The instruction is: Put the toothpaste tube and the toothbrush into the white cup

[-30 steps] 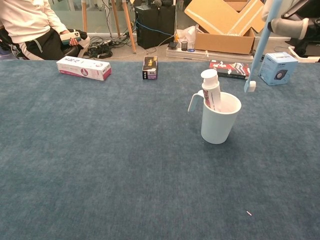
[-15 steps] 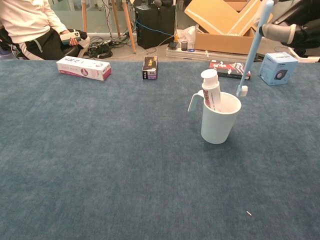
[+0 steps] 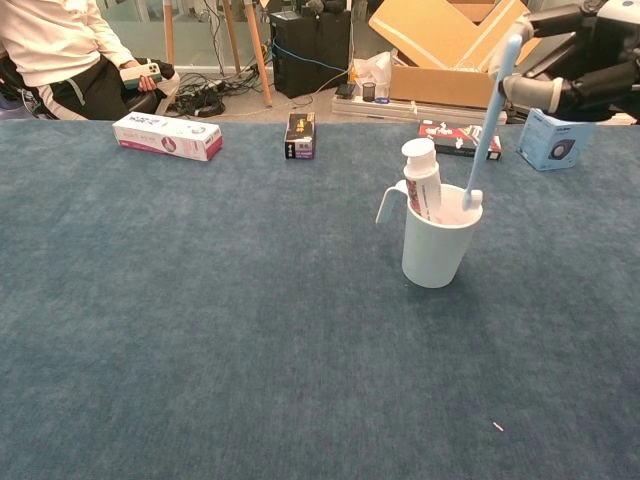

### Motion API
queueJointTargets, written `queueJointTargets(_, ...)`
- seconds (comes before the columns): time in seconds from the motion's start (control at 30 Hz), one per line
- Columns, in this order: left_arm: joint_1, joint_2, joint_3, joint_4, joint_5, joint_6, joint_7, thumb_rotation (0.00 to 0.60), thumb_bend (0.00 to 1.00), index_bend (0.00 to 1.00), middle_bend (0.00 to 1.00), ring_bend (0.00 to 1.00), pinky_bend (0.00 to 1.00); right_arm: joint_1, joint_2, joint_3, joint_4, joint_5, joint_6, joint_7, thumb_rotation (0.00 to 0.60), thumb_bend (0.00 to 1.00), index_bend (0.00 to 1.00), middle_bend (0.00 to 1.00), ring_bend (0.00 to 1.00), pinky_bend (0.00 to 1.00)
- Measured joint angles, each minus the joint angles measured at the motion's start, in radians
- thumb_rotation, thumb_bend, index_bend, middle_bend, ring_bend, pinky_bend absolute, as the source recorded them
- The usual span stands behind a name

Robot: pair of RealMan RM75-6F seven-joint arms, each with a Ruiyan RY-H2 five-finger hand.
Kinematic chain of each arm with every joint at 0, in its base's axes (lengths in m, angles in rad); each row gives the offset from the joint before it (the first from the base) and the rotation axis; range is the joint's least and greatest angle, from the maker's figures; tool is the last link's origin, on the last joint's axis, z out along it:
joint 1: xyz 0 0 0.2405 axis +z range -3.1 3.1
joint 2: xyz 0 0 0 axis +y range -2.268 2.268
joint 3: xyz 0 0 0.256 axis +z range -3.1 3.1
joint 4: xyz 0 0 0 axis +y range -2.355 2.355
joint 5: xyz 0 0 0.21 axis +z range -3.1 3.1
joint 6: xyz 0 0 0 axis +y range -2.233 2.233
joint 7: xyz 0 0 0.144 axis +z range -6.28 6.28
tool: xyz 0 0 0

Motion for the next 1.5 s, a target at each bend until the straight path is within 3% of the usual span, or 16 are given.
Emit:
queueJointTargets(1.13,0.002,0.004,0.002,-0.001,0.005,0.002,-0.009,0.600,0.50,0.22,0.17,0.03,0.03,0.023,-0.064,-0.011,0.113,0.037,-0.071,0.040,0.600,0.25,0.61,1.00,1.00,1.00)
queueJointTargets(1.5,0.000,0.003,0.001,0.001,-0.001,-0.003,-0.007,0.600,0.50,0.22,0.17,0.03,0.03,0.011,-0.072,-0.020,0.154,0.044,-0.077,0.061,0.600,0.20,0.61,1.00,1.00,1.00)
